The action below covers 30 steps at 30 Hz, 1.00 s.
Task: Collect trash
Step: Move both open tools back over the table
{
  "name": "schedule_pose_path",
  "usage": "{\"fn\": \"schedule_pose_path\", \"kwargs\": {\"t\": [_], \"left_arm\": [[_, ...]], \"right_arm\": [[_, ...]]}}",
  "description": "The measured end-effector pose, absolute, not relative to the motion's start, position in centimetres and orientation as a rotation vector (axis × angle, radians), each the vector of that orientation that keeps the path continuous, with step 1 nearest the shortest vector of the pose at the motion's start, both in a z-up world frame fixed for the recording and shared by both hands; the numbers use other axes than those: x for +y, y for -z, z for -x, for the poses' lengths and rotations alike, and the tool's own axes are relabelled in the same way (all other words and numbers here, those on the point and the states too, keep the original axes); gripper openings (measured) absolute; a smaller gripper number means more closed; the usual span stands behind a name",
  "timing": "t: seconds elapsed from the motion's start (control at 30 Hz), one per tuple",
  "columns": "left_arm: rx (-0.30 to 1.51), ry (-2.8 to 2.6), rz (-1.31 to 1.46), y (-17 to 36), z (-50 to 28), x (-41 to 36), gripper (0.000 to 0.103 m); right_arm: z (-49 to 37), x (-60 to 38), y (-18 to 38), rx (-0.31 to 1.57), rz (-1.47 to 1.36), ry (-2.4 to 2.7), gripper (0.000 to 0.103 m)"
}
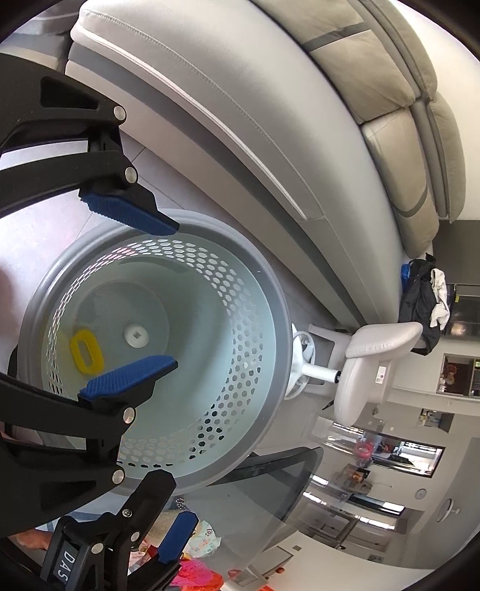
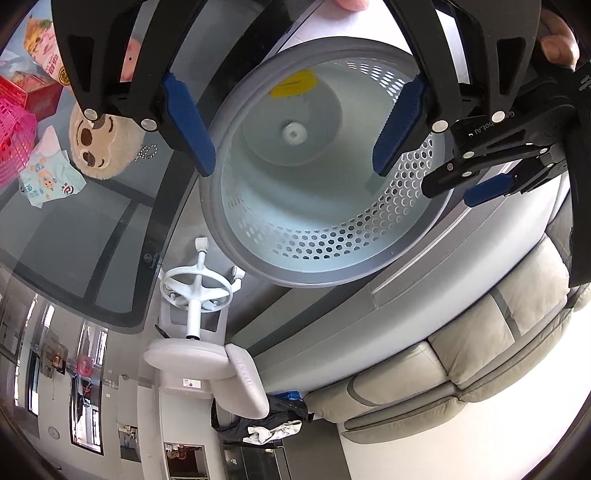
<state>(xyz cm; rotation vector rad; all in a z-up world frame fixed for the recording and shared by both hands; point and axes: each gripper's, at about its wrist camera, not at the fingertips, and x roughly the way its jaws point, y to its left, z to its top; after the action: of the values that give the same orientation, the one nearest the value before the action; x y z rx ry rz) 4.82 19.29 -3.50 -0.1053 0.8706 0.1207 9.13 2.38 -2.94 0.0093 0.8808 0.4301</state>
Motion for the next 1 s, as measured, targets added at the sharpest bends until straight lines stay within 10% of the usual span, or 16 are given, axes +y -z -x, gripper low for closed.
{"fn": "schedule_pose_path", "kwargs": {"t": [1.0], "left_arm": [[0.738, -0.106, 0.005, -0.3, -2.1, 15.5, 0.083]], "right_arm": [[-4.6, -3.0, 0.9, 0.829, -0.092, -0.329, 0.083]]}}
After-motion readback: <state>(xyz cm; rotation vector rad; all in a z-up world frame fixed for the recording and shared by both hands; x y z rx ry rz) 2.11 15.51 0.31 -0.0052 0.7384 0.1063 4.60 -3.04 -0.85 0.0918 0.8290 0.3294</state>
